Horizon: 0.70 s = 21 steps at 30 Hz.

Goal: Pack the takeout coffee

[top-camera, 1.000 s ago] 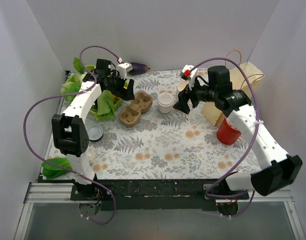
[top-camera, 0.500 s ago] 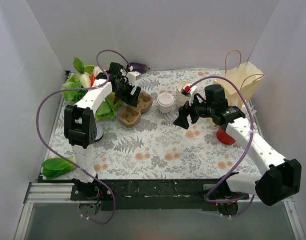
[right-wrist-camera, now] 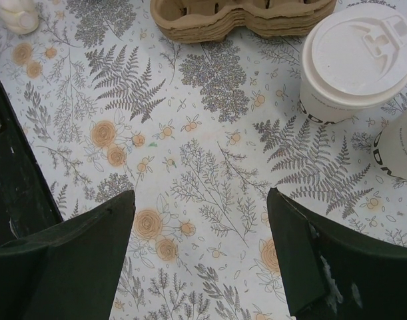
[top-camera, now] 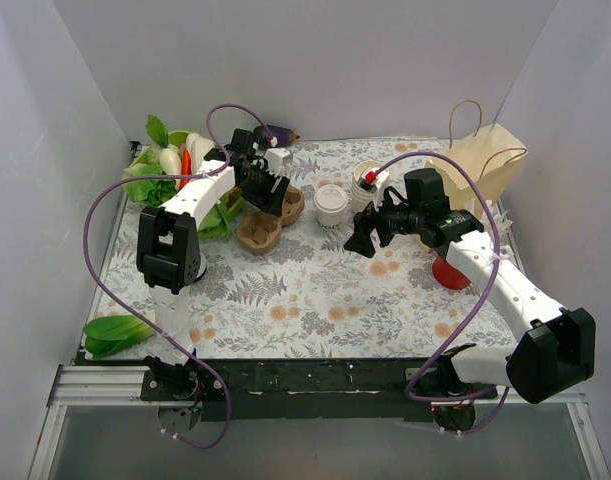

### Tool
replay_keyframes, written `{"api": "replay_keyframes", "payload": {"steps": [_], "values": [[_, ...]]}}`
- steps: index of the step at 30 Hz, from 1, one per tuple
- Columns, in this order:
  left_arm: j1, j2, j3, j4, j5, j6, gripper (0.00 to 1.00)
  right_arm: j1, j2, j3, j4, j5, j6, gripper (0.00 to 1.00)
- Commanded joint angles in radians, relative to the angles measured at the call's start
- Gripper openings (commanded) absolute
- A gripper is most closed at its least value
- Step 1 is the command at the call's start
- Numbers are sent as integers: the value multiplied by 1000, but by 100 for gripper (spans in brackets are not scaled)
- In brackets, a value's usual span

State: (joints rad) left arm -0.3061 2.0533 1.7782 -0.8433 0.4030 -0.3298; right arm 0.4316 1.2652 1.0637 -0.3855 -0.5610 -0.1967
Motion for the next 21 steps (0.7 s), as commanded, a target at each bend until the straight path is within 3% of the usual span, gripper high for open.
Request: {"api": "replay_keyframes", "payload": {"steps": [1, 11, 21], "values": [[-14, 13, 50, 7, -7, 6, 58, -5, -6, 13, 33, -16, 5, 88], [-18, 39, 63, 3, -16, 2, 54, -7, -7, 4, 37, -16, 5, 88], [-22, 41, 63, 1, -20, -5, 42, -7, -13, -7, 42, -11, 5, 88]]}}
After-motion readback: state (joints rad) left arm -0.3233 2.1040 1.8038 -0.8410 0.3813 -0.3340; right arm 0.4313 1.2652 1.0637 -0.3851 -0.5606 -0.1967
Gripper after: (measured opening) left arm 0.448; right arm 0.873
